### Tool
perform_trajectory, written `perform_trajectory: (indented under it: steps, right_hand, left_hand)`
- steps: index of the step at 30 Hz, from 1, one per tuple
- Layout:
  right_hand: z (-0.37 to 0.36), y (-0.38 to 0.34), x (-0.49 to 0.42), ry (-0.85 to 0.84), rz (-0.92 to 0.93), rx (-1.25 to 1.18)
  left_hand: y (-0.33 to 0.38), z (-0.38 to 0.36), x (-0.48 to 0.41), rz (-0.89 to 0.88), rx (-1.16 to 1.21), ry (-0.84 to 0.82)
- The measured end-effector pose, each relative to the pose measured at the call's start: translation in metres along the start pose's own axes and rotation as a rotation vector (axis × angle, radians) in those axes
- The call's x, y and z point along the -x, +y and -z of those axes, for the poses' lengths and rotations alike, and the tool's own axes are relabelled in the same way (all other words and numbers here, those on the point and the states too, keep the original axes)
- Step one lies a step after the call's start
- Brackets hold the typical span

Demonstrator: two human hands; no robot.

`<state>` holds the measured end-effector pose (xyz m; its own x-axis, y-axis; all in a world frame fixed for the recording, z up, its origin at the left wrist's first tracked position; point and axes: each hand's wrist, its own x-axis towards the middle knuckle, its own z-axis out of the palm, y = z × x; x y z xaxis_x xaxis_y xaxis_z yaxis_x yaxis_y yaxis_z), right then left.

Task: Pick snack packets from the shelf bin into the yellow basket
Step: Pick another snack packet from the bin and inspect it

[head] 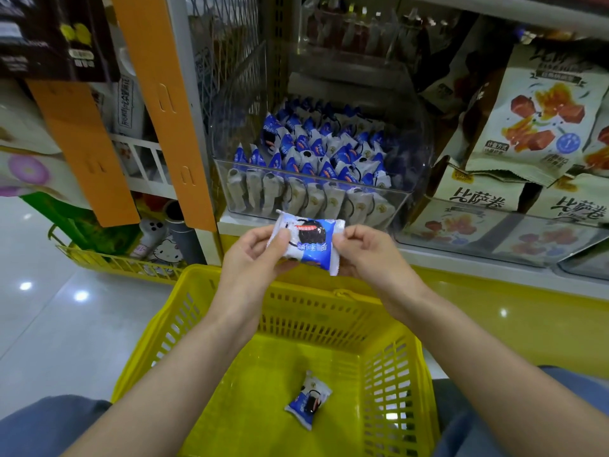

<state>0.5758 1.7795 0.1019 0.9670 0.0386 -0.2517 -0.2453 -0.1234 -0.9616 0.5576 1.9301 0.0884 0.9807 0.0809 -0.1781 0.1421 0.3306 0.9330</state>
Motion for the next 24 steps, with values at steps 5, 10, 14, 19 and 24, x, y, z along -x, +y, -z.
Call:
perform_trajectory:
  steps: [5,10,14,19,24]
  right_hand:
    - [-0.004,0.001,0.003,-0.1,0.104,0.27]
    - [-0.007,-0.003,0.007,-0.218,0.239,0.276]
    - [-0.006,-0.003,0.006,-0.175,0.244,0.284]
    - [-0.01,0.0,0.011,-0.133,0.384,0.377]
    - [-0.01,-0.002,0.014,-0.057,0.408,0.296]
  left_hand:
    - [0.003,0.002,0.001,-0.041,-0.098,0.014]
    - [0.001,0.0,0.003,-0.065,-0.191,-0.022]
    - [0.001,0.001,0.0,-0.12,-0.194,0.004]
    - [0.01,0.006,-0.006,-0.363,-0.4,-0.046]
    - [0.004,0.003,-0.004,-0.329,-0.45,-0.071]
